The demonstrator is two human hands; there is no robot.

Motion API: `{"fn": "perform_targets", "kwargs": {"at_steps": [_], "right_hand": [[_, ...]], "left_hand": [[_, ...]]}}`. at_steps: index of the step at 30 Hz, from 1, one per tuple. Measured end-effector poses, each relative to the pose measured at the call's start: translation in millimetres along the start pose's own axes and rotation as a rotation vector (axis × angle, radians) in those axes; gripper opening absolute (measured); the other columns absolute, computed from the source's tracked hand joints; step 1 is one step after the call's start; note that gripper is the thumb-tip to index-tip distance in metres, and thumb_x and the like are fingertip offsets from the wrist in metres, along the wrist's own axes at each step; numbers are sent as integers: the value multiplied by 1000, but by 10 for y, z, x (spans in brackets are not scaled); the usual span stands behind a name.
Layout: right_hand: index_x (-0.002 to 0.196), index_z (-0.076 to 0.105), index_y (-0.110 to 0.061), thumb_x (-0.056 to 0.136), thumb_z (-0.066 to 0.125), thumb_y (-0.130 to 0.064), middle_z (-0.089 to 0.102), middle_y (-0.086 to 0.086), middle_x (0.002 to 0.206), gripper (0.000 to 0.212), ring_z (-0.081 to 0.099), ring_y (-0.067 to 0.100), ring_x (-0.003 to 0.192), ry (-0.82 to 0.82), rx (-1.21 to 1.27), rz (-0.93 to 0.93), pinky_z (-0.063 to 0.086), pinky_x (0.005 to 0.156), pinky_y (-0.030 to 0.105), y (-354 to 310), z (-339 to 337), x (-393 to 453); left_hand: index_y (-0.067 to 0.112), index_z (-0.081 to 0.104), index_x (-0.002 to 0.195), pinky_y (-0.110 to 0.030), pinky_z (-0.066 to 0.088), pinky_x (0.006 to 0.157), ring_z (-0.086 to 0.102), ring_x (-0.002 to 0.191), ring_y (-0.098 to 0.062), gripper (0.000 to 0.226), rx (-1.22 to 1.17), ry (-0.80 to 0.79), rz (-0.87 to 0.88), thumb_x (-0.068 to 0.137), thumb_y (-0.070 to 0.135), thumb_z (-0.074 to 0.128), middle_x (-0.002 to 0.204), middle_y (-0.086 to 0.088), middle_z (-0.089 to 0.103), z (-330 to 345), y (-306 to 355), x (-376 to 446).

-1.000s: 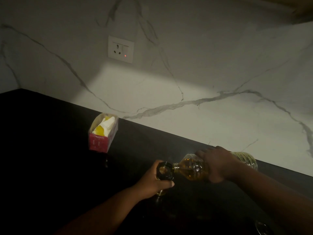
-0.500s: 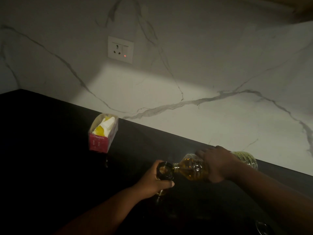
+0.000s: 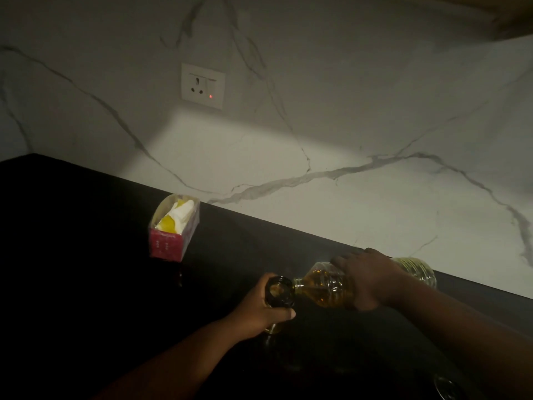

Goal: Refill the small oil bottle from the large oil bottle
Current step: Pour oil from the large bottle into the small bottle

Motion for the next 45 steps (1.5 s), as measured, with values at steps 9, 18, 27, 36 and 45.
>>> {"fn": "perform_targets", "kwargs": {"at_steps": [9, 18, 27, 36, 45], "right_hand": [[120, 45, -29, 62, 64, -57, 60, -7, 104, 66, 59, 14, 97, -9, 13, -4, 35, 82, 27, 20, 34, 13], [118, 46, -30, 63, 63, -58, 60, -7, 102, 65, 59, 14, 96, 15, 12, -13, 31, 78, 27, 24, 42, 9], [120, 46, -30, 62, 64, -56, 59, -7, 106, 67, 58, 14, 100, -11, 29, 4, 39, 89, 31, 25, 51, 8], [121, 45, -30, 65, 63, -58, 60, -8, 106, 65, 58, 13, 101, -3, 26, 2, 37, 88, 29, 23, 49, 8], [120, 46, -30, 63, 63, -59, 60, -7, 107, 67, 58, 14, 102, -6, 2, 2, 37, 88, 28, 13, 37, 4]], "left_hand": [[62, 48, 105, -45, 49, 104, 62, 113, -10, 62, 13, 17, -5, 59, 44, 85, 114, 10, 67, 2, -10, -3], [61, 48, 107, -47, 49, 104, 63, 113, -9, 64, 8, 12, -8, 58, 44, 86, 114, 12, 67, -4, -13, -7], [51, 46, 117, -46, 47, 105, 60, 115, -10, 70, 9, 4, -10, 58, 46, 84, 118, 11, 65, 9, 9, -13], [55, 47, 112, -46, 48, 105, 61, 114, -9, 67, 3, 12, -2, 57, 45, 85, 116, 11, 66, 6, 3, -13], [62, 46, 107, -46, 49, 104, 60, 114, -10, 65, 5, 9, -18, 57, 46, 84, 117, 10, 65, 2, 31, -24]]}}
Point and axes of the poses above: each hand's wrist, its own x-axis towards the middle knuckle, its own z-axis out of the palm, y = z × x, the point moved 1 cm from there along x, towards the middle knuckle
